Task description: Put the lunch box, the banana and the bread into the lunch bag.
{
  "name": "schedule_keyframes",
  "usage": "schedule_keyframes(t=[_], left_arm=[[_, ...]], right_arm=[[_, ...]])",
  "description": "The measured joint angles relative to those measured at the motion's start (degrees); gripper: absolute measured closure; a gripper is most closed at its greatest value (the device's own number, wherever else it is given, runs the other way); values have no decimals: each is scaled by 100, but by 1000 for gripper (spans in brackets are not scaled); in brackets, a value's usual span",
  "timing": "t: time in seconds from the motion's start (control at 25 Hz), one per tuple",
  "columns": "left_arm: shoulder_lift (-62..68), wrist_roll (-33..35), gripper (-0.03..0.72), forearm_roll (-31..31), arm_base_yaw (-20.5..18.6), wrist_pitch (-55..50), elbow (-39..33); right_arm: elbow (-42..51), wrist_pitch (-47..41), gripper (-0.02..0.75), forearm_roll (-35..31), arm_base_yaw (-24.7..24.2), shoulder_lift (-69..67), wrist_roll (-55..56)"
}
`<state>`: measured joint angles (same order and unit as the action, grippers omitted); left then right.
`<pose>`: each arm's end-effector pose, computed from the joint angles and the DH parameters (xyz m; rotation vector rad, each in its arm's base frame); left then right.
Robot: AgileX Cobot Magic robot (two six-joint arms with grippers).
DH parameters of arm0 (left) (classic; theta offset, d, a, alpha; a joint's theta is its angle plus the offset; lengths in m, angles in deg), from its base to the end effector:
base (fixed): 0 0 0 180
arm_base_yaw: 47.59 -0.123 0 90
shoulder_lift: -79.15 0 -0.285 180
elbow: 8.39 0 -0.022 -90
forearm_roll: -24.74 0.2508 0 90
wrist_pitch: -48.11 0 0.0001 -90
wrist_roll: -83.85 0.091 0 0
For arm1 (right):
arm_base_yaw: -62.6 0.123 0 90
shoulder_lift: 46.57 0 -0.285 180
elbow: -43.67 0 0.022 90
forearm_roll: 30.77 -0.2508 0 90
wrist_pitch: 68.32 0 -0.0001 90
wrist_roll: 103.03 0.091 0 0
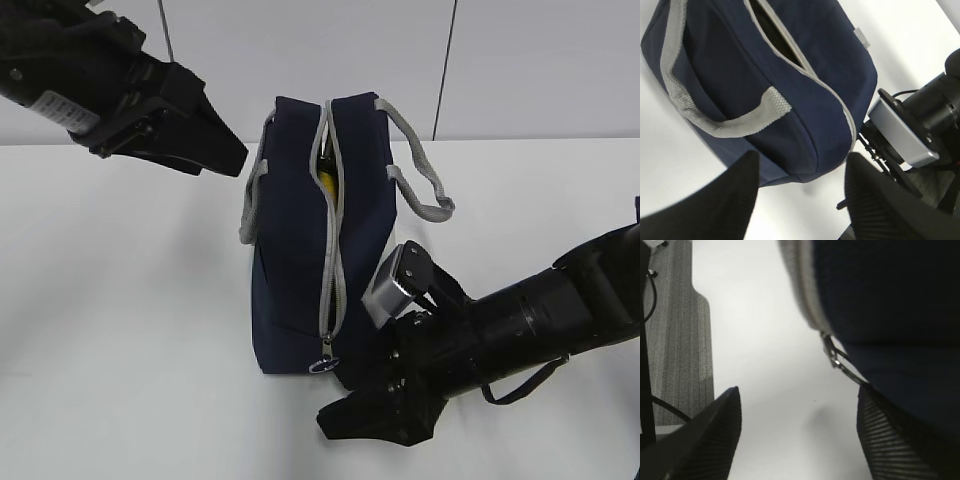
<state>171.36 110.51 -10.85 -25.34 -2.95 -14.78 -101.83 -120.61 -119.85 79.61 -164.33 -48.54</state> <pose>0.2714 -0.1556 0.3265 0.7269 2.4044 -0.7312 0.2599 0.1548 0.1137 -1.3073 1.9664 1.0376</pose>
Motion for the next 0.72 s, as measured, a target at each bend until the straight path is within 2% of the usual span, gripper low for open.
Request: schedule_keyframes(t=[0.4,0.72], left_arm=[[0,5,296,55,0,-4,0],[0,5,296,89,0,-32,0]], right_arm=[[-57,290,206,-332,4,-65,-29],[-61,401,206,-279,4,-65,41]])
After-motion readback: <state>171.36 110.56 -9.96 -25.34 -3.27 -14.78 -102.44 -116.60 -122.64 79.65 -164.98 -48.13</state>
